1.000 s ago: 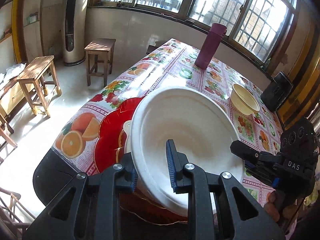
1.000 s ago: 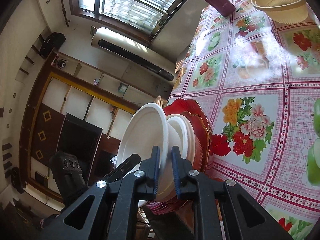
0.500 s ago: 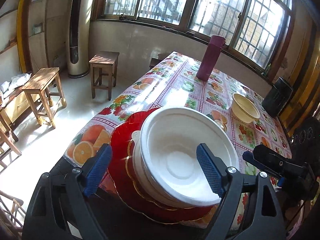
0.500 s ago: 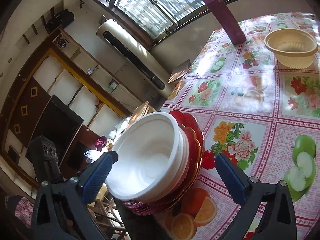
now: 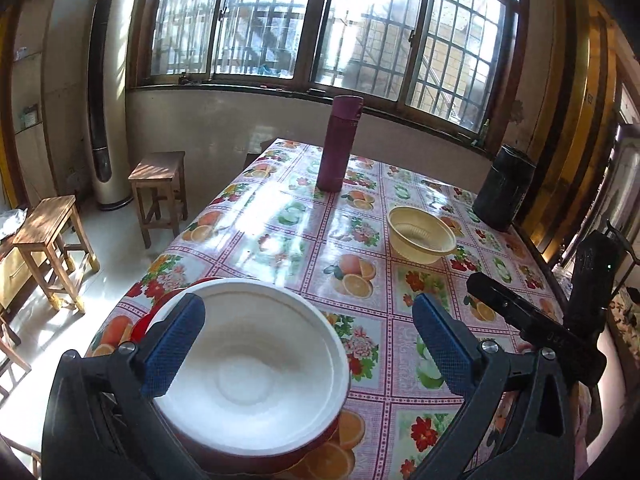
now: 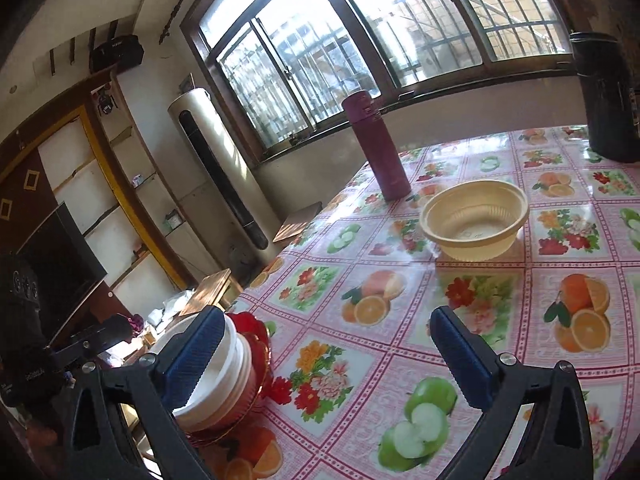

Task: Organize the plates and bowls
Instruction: 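Withdraw the left gripper and move it to the beige basket bowl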

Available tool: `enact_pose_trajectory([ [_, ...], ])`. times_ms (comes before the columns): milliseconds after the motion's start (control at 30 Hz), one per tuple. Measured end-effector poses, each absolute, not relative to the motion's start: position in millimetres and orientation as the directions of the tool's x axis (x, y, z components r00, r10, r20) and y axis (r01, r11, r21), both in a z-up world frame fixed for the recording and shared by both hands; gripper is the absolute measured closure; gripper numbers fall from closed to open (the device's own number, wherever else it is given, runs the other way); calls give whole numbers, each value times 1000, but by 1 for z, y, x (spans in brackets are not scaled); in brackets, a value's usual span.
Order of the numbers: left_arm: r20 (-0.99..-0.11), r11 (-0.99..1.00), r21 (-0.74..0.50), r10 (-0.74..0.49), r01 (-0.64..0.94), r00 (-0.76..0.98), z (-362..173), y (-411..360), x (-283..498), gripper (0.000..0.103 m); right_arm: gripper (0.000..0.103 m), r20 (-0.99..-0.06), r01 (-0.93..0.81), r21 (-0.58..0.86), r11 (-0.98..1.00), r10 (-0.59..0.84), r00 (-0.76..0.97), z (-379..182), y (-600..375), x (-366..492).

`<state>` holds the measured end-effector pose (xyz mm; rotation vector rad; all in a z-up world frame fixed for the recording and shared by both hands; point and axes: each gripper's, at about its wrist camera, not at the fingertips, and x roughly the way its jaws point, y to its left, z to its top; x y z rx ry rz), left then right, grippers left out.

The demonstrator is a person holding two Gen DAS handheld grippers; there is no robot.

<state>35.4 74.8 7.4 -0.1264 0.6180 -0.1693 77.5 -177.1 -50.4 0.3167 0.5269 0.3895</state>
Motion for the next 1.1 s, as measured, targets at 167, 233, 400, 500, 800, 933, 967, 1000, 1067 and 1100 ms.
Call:
enact_pose_trajectory([
  [167, -541, 992, 37, -82, 122, 837, 15, 15, 47, 0, 0, -406, -199, 341, 919, 335, 851, -50, -225, 88],
  [233, -498, 982, 162, -7, 100, 867, 16, -12, 49, 0, 0, -407, -157, 370, 916, 312, 859, -54, -245, 93],
  [400, -465, 962, 254, 29, 102, 885, 14, -64, 72, 0, 0, -378, -110, 386, 916, 266, 887, -49, -279, 97],
  [500, -492, 970, 214, 3, 118, 871, 9, -85, 97, 0, 0, -354, -76, 363, 929, 213, 911, -45, -294, 96],
  [800, -545, 976, 106, -102, 189, 832, -6, -130, 135, 0, 0, -388, 55, 415, 908, 122, 913, -55, -341, 111],
  [933, -555, 977, 92, -110, 192, 825, -12, -141, 143, 0, 0, -389, 61, 409, 910, 114, 914, -55, -341, 111],
  [967, -557, 978, 89, -110, 191, 823, -13, -142, 144, 0, 0, -389, 66, 408, 910, 108, 915, -55, -341, 111],
  [1000, -557, 978, 87, -111, 190, 823, -14, -143, 145, 0, 0, -389, 72, 409, 909, 103, 916, -54, -341, 111],
  [1067, -562, 978, 84, -112, 192, 819, -18, -145, 147, 0, 0, -392, 80, 409, 909, 96, 915, -54, -341, 110],
  [1100, -566, 978, 82, -113, 192, 817, -19, -145, 147, 0, 0, -394, 84, 406, 910, 92, 914, -54, -340, 111],
])
